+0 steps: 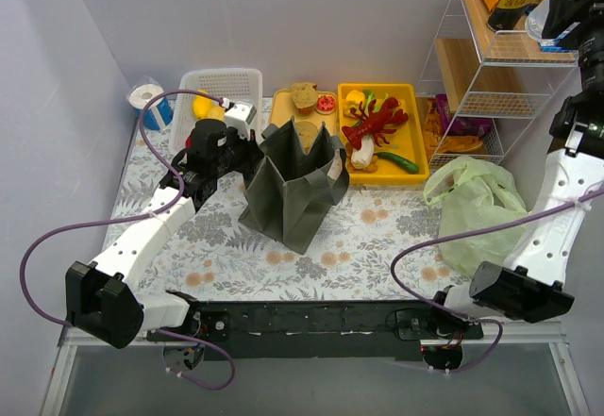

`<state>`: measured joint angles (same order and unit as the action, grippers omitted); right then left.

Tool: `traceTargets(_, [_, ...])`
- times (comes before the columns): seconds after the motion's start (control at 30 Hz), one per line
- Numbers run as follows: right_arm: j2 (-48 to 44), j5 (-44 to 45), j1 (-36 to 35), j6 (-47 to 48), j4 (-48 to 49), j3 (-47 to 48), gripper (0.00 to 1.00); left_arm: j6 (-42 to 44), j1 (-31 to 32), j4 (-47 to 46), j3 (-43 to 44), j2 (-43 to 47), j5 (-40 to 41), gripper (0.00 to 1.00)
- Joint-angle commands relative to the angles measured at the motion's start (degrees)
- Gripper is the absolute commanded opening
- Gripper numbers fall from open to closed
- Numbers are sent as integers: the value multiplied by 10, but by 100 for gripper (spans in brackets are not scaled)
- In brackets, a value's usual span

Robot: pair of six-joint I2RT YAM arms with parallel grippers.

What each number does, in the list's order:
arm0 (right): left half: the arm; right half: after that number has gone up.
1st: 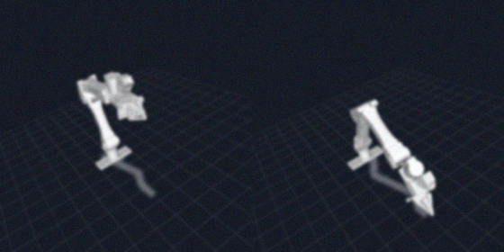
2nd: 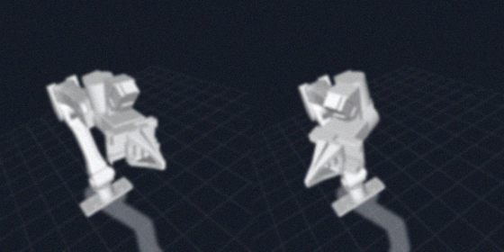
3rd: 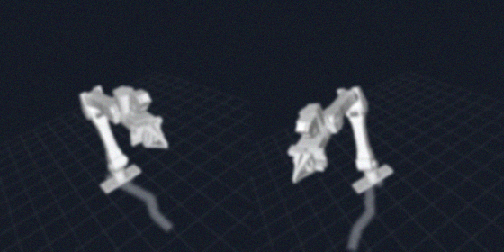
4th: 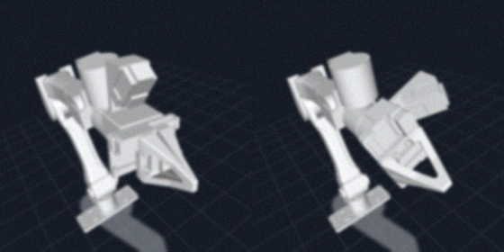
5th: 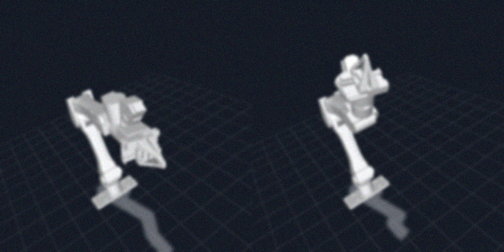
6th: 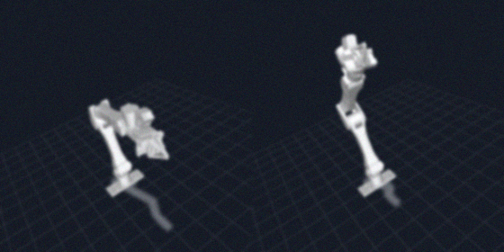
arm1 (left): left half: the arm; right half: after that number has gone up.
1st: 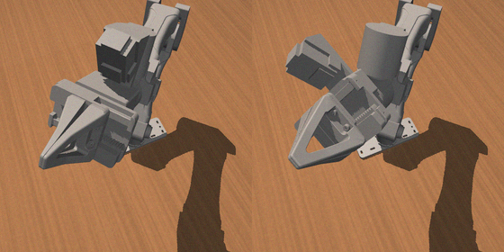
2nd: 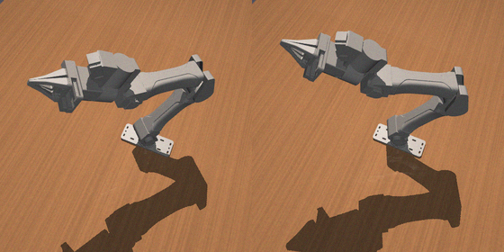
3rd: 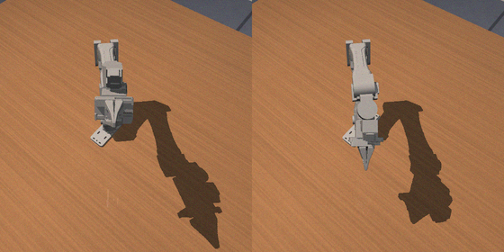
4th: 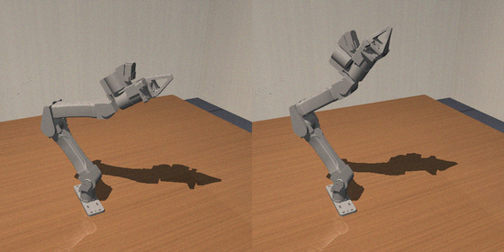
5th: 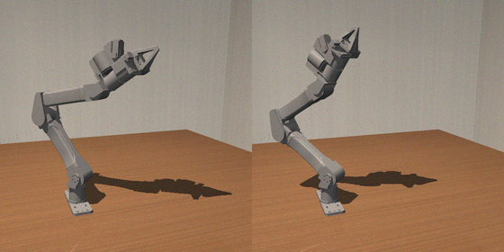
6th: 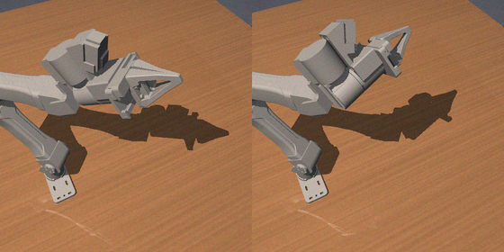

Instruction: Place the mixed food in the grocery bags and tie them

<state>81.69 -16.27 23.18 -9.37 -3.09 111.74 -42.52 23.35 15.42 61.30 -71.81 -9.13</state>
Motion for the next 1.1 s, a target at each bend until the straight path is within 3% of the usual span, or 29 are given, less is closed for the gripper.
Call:
traceTargets(0.0, [-75,-27,-2,-32,148,-42,1,-5,-1,0,-11,0,-14,0])
traceTargets(0.2, [-134,-75,-28,-58,153,-114,1,-9,-1,0,-9,-3,-21,0])
traceTargets(0.3, [-166,-54,-106,-32,165,-169,1,-10,-1,-2,-10,-3,-22,0])
traceTargets(0.33, [-168,-29,-170,-15,158,-175,1,-11,-1,-2,-10,-3,-23,0])
traceTargets(0.7, [-123,98,-591,63,166,-300,1,-15,-1,-19,-21,8,-5,0])
traceTargets(0.9, [-60,73,-678,13,208,-326,1,-14,-1,-19,-21,5,0,0])
traceTargets(1.07, [-31,106,-697,2,214,-345,1,-12,-1,-18,-24,7,7,0])
